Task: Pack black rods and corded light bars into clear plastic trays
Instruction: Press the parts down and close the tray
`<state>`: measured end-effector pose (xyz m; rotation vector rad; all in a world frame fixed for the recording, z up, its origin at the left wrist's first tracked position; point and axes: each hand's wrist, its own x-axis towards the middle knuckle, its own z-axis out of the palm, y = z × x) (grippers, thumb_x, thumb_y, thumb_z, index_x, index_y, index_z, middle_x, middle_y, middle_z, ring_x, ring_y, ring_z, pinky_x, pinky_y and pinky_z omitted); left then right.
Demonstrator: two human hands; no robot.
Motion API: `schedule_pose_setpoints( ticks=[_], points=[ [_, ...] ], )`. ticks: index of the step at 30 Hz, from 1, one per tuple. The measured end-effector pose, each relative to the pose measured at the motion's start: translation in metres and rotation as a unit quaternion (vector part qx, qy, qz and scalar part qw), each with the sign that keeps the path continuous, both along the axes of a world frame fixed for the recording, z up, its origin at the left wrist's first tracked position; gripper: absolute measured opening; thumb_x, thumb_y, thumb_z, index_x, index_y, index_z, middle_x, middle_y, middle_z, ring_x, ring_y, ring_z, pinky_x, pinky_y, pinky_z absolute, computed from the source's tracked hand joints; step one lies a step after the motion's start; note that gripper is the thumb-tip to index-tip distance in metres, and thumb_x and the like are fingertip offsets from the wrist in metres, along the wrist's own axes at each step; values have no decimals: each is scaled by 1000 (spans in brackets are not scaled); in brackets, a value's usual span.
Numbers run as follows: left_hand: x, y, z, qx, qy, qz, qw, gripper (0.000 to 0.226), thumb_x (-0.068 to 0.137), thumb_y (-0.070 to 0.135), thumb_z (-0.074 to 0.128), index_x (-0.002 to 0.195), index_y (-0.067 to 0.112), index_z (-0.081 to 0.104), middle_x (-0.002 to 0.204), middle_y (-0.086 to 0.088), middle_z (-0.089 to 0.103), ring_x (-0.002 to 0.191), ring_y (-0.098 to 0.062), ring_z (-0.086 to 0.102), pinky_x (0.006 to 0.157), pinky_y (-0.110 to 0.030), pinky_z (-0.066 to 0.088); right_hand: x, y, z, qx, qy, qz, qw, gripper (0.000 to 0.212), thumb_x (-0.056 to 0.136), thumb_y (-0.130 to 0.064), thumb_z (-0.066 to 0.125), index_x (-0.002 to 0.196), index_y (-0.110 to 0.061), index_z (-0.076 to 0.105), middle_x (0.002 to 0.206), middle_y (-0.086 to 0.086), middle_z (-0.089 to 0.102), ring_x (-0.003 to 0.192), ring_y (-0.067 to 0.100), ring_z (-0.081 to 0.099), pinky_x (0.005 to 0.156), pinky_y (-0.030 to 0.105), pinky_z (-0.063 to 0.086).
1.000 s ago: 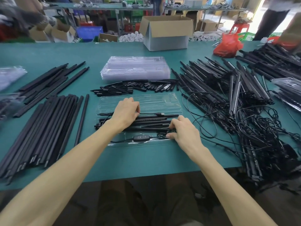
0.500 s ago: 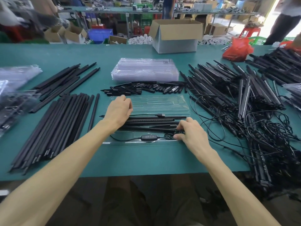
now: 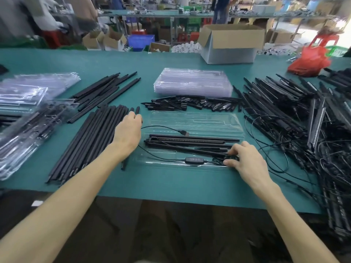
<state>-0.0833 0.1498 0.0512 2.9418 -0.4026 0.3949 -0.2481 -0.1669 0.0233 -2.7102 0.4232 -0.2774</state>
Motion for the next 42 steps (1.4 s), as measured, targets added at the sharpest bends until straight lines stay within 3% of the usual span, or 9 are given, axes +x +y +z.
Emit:
schedule_pose_setpoints(
  ticks=[6,9,14,22,30,33,36,40,42],
  points=[
    [-8,7,-1,19,6,57,998,32,81,-17,54,106,1,48,125,-24,38,106,-37,43,74,-41,47,-1,-1,2,-1,1,-1,1000,24,85,-36,78,99,-24,63,98,-9,51,99,13,46,69,35,40],
    [-6,3,-9,50,-20,38,998,40,74,-20,56,106,3,49,120,-19,39,103,-33,41,77,-36,40,-2,-1,2,0,1,-3,1000,24,85,-36,78,99,-25,63,98,-10,51,98,13,46,69,35,41],
    [1,-13,-20,27,-33,-111,993,40,86,-12,52,119,9,61,117,-10,52,104,-28,49,87,-36,39,-4,0,2,6,-4,-3,1000,24,84,-35,79,98,-24,63,97,-10,52,97,13,47,69,35,41],
    [-1,-38,-23,-32,-9,-192,981,15,100,10,53,111,15,63,115,-3,60,109,-25,54,95,-40,42,-5,0,3,10,-4,-8,1000,22,85,-35,78,96,-26,61,97,-11,51,97,12,46,68,34,38],
    [16,-43,-9,89,10,-194,977,18,101,27,58,115,17,60,115,-4,62,107,-26,58,89,-36,43,-3,-2,2,13,-6,-7,1000,22,86,-37,77,97,-26,61,96,-12,50,99,12,46,67,33,38],
    [16,-43,-6,114,7,-186,976,15,102,29,55,109,16,60,111,-4,63,101,-27,61,82,-34,41,-2,-3,2,13,-7,-8,1000,22,86,-37,77,97,-26,62,95,-12,50,98,12,46,67,33,38],
    [15,-37,-5,70,-1,-156,985,14,104,24,50,107,11,54,107,-7,58,92,-30,62,77,-42,51,-1,-4,1,16,-8,-8,1000,21,85,-36,77,96,-27,62,95,-12,50,97,11,46,67,34,39],
    [19,-18,1,-46,-20,-15,999,5,102,11,50,106,9,48,105,-11,51,78,-36,58,65,-46,46,0,-4,0,16,-7,-8,1000,21,85,-36,78,97,-26,62,95,-13,51,98,11,46,68,34,40],
    [21,-8,1,-57,-12,47,997,18,96,-3,51,109,8,45,107,-14,48,73,-37,55,63,-46,41,0,-5,1,17,-7,-10,1000,22,85,-36,78,97,-26,62,96,-12,51,98,11,47,68,34,41]
  ],
)
